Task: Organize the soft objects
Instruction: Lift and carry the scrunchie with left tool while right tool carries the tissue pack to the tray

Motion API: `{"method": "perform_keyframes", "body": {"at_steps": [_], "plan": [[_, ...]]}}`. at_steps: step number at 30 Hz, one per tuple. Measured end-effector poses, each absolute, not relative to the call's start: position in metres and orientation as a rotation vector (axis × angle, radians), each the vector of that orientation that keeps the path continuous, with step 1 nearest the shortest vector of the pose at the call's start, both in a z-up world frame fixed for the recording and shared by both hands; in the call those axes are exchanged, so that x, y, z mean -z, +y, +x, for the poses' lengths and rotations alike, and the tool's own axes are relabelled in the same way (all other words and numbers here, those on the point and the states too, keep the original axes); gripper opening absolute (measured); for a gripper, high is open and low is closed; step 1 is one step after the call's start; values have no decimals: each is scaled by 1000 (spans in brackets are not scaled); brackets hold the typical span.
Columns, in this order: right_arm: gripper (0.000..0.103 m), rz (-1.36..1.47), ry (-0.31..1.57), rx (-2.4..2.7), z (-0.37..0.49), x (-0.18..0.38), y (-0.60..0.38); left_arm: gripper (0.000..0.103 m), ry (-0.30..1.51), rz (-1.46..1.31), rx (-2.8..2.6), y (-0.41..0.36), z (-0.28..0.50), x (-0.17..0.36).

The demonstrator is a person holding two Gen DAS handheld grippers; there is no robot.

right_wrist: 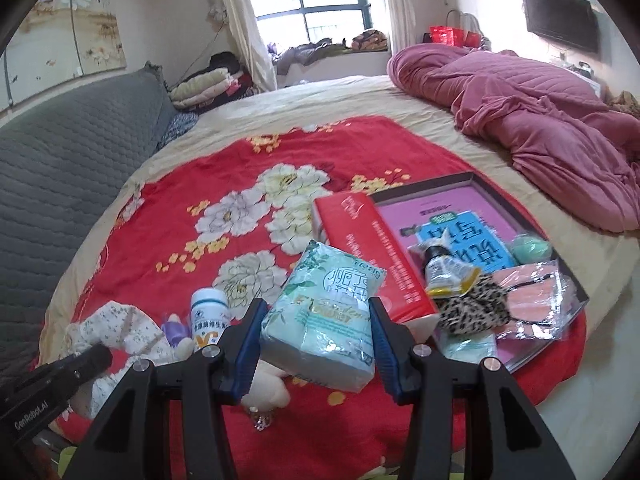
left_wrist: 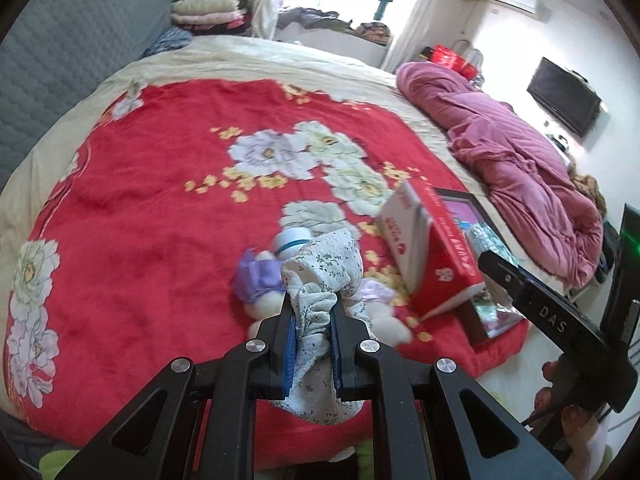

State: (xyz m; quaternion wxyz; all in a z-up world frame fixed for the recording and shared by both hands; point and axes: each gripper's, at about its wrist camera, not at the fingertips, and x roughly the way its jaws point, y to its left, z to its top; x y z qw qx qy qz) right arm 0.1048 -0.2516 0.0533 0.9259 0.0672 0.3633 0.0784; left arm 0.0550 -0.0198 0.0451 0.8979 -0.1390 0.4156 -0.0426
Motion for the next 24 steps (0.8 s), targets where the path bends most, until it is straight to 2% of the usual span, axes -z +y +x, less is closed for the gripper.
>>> {"method": "perform_keyframes", "body": {"at_steps": [24], "plan": [[50, 251, 630, 7, 97, -85, -371, 14, 787, -135, 298, -155, 96, -106]]}}
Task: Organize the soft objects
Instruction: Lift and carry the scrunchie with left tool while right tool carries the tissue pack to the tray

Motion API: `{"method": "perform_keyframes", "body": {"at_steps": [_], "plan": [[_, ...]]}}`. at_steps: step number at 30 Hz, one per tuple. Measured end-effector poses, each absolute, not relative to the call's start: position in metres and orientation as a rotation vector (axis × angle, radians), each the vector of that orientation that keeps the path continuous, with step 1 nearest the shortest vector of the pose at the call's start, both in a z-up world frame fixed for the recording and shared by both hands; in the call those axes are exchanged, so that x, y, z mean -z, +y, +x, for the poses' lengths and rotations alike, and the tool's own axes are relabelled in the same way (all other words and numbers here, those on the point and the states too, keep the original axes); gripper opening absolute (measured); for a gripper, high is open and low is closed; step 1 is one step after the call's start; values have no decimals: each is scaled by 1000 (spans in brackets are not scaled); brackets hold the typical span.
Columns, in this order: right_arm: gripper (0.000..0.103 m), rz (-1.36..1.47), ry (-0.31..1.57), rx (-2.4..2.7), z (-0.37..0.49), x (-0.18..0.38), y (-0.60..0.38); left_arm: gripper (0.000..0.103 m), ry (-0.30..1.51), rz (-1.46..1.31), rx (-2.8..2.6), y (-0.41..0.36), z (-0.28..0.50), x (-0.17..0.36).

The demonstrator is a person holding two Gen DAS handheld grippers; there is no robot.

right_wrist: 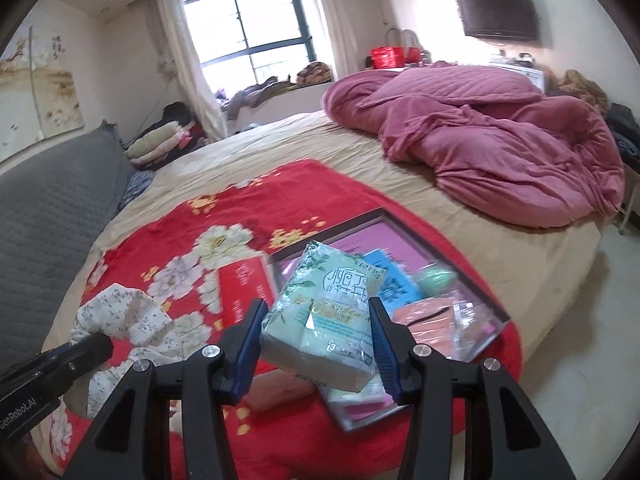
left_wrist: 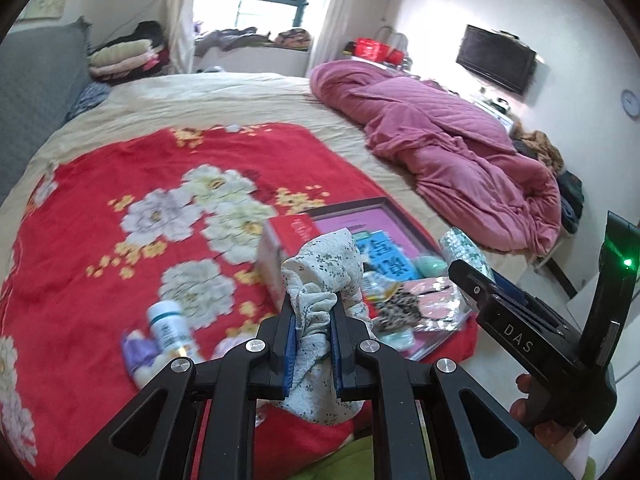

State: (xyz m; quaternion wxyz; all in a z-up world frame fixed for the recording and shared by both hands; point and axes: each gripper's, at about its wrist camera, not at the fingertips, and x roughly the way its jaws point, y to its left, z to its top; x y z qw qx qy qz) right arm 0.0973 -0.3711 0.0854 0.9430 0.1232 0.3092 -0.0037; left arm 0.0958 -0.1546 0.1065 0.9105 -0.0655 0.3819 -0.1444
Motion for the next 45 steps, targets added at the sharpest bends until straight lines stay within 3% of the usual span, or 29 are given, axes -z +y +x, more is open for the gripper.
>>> {"method": "perform_keyframes", "body": {"at_steps": [17, 45], "plan": [[50, 240, 575, 106, 92, -96, -435, 14, 789, -82, 437, -239, 125, -113], [50, 215, 526, 65, 118, -121, -477, 14, 880, -44, 523, -302, 172, -85]]}}
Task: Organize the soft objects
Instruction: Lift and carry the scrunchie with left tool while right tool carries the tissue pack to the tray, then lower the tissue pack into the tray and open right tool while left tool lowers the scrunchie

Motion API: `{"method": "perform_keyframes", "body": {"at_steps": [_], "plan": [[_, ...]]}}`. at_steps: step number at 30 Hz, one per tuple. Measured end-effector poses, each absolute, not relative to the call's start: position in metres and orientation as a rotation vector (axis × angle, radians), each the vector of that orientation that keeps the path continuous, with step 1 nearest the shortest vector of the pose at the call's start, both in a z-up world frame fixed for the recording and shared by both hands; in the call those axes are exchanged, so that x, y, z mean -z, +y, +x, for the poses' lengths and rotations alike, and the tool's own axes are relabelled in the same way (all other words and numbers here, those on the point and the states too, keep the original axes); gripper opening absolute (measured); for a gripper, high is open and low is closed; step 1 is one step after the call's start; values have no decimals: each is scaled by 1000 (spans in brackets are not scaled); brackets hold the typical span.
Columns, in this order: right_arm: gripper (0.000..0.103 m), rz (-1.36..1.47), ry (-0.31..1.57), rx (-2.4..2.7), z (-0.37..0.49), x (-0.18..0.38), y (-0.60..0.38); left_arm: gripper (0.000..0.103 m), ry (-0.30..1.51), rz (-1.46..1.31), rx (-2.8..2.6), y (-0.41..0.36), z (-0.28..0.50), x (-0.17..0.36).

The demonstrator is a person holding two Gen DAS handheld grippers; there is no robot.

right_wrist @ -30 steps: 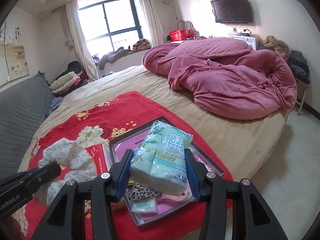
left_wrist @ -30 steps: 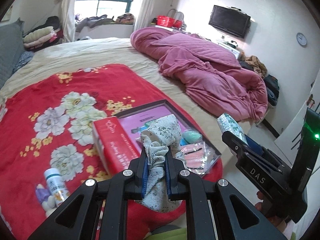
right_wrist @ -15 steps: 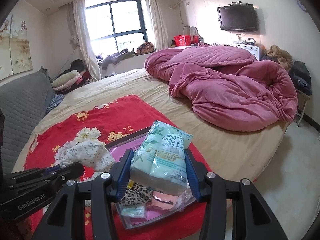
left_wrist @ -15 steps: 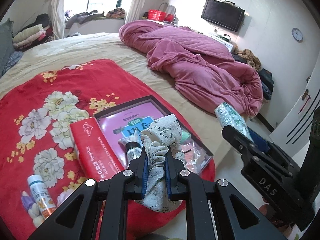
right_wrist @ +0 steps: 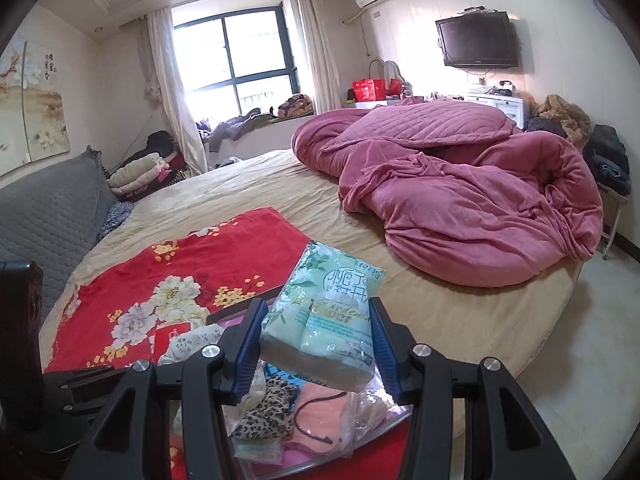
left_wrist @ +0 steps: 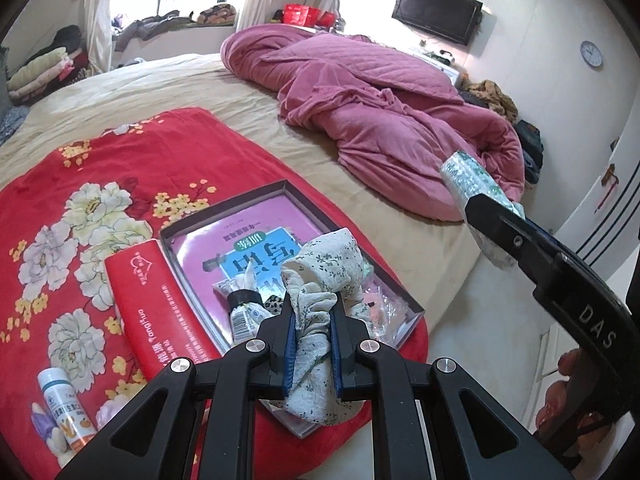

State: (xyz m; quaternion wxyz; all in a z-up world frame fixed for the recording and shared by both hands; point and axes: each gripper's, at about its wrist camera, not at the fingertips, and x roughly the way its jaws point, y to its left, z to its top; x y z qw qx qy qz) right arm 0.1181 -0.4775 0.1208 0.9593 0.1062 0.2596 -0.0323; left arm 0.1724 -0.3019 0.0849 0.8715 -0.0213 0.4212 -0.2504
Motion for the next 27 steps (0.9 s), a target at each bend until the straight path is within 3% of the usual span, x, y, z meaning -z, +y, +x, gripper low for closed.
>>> {"method": "perform_keyframes", "body": {"at_steps": [14, 27], "plan": [[50, 202, 608, 62, 147, -87, -489, 14, 985, -17, 540, -320, 201, -47], [50, 185, 777, -66, 180, -16, -474, 15, 1078, 29, 529, -328, 217, -4]]}}
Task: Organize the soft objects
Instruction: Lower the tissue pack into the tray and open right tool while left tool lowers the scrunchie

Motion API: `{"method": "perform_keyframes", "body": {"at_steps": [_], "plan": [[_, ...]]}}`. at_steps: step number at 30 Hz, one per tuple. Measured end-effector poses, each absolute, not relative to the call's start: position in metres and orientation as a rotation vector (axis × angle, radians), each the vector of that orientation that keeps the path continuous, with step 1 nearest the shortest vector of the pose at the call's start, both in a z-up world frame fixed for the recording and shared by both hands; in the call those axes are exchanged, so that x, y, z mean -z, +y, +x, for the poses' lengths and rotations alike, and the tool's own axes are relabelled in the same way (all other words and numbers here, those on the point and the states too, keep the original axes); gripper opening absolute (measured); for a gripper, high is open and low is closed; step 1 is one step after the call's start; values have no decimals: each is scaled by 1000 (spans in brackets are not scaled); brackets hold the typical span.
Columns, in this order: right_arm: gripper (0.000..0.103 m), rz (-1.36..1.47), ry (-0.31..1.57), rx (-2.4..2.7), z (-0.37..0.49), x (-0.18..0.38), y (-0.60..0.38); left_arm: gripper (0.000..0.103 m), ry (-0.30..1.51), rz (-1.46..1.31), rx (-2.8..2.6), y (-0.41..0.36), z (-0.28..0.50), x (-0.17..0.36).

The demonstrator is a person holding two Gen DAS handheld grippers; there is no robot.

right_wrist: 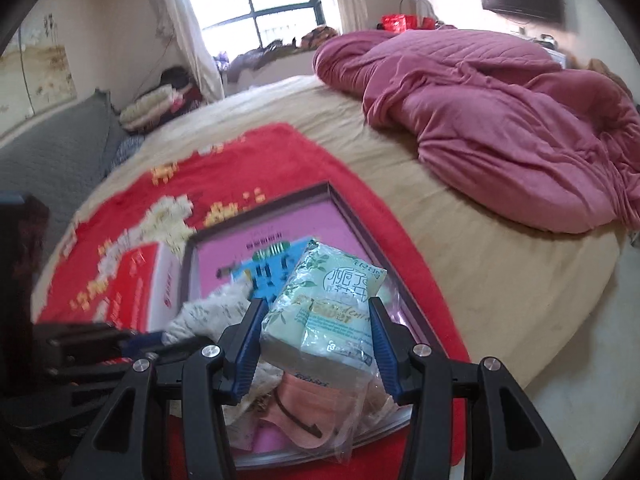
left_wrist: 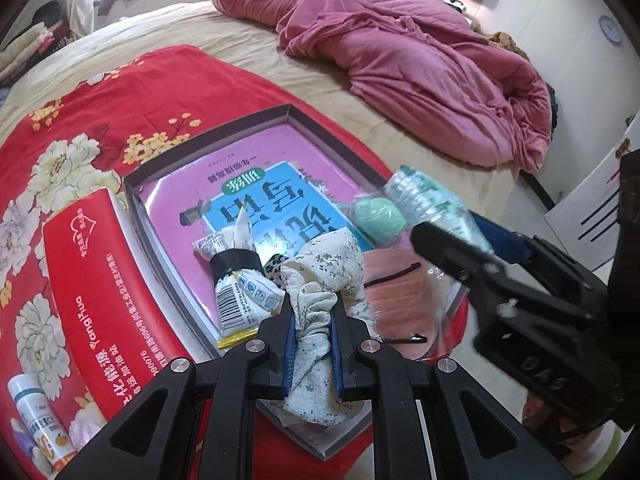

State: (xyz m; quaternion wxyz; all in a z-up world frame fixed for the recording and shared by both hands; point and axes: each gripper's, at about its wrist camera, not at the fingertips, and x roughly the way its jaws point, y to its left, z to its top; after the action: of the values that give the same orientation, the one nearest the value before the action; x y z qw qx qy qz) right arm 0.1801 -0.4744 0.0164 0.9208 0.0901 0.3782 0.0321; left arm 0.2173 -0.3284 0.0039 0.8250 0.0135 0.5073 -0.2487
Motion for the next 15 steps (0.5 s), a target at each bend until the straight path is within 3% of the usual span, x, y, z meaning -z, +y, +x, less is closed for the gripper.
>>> {"method": "perform_keyframes", "body": {"at_steps": [15], "plan": [[51, 157, 858, -75, 201, 16, -459, 17, 1106, 44, 500, -327, 223, 14]]}}
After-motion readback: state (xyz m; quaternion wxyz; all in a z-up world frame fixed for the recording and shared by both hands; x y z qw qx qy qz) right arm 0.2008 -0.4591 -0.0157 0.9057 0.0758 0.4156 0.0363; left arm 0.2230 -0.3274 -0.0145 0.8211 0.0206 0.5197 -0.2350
